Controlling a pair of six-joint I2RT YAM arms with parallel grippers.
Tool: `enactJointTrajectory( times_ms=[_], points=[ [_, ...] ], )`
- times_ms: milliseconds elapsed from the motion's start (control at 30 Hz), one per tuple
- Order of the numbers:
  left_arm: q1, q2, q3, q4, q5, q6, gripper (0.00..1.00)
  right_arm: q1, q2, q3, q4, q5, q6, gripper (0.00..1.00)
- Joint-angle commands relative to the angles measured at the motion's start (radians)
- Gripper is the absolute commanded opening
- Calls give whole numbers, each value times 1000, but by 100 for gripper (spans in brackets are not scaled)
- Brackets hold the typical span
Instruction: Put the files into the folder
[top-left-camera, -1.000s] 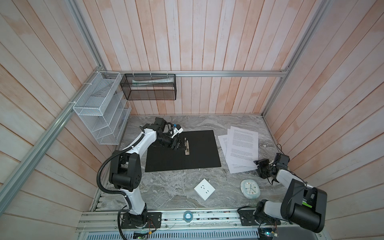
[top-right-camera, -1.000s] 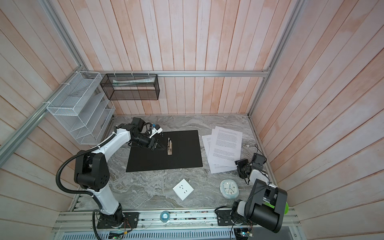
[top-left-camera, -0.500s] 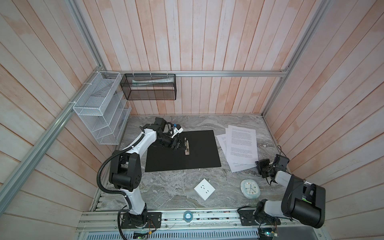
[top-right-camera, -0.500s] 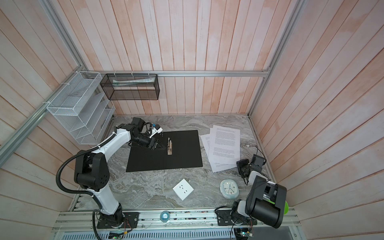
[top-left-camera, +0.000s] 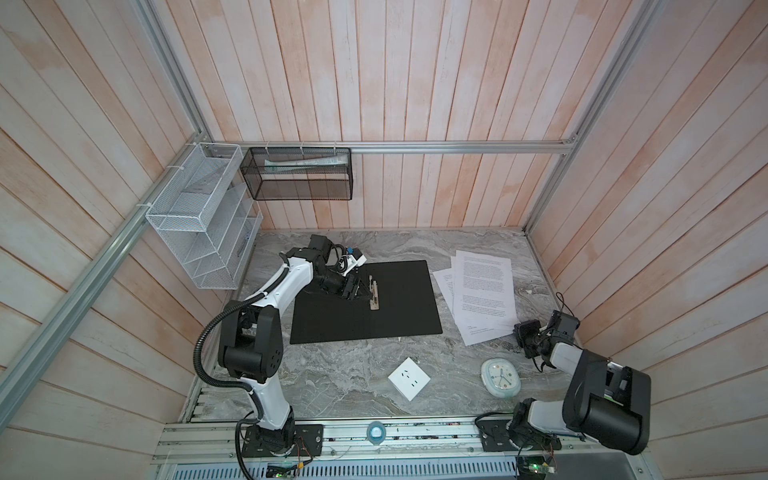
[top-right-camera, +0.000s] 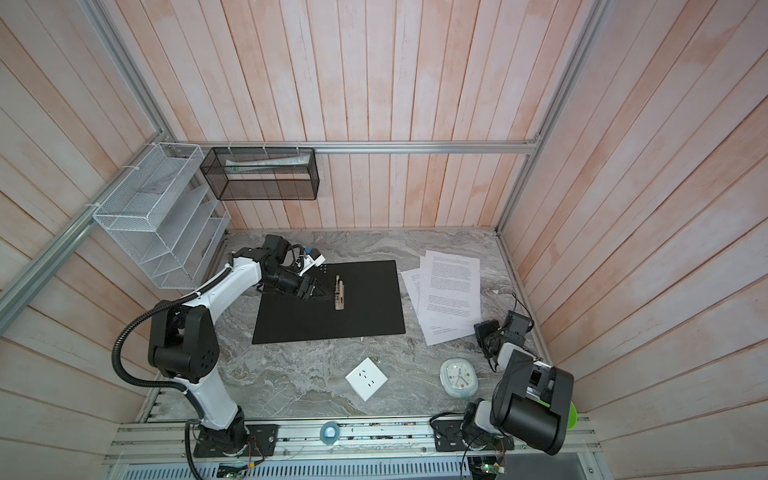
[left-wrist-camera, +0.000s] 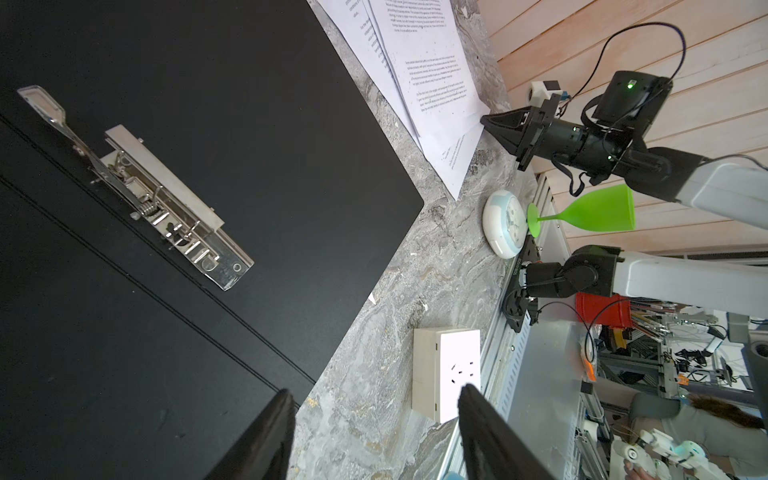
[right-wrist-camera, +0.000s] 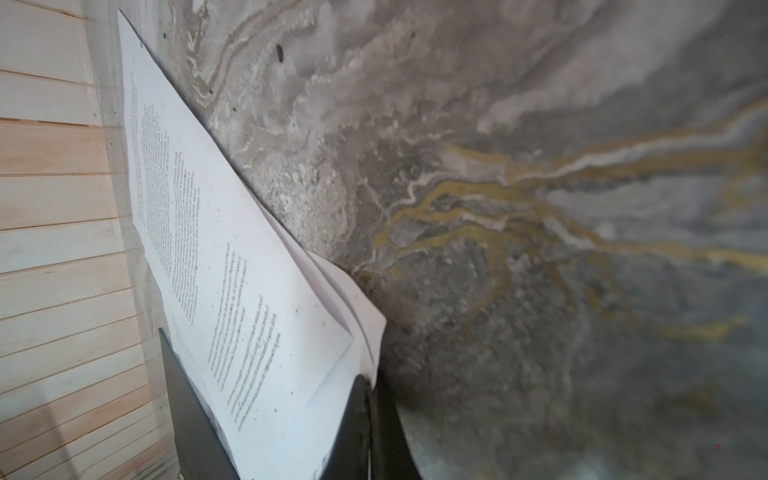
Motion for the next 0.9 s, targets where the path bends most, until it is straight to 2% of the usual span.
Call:
enactJointTrajectory(
  times_ms=[0, 433, 600, 867],
  points=[
    [-2, 8, -1, 12, -3, 10, 65, -1, -74, -11, -97, 17, -8, 0],
    [-3, 10, 20, 12, 13, -10, 65, -1, -310, 2, -234, -72, 62, 0],
    [-3, 9, 16, 16, 15, -14, 65, -1, -427, -77, -237, -76, 119, 0],
    [-4, 0, 11, 15, 18, -22, 65, 0, -365, -107, -162, -77, 78, 0]
  ],
)
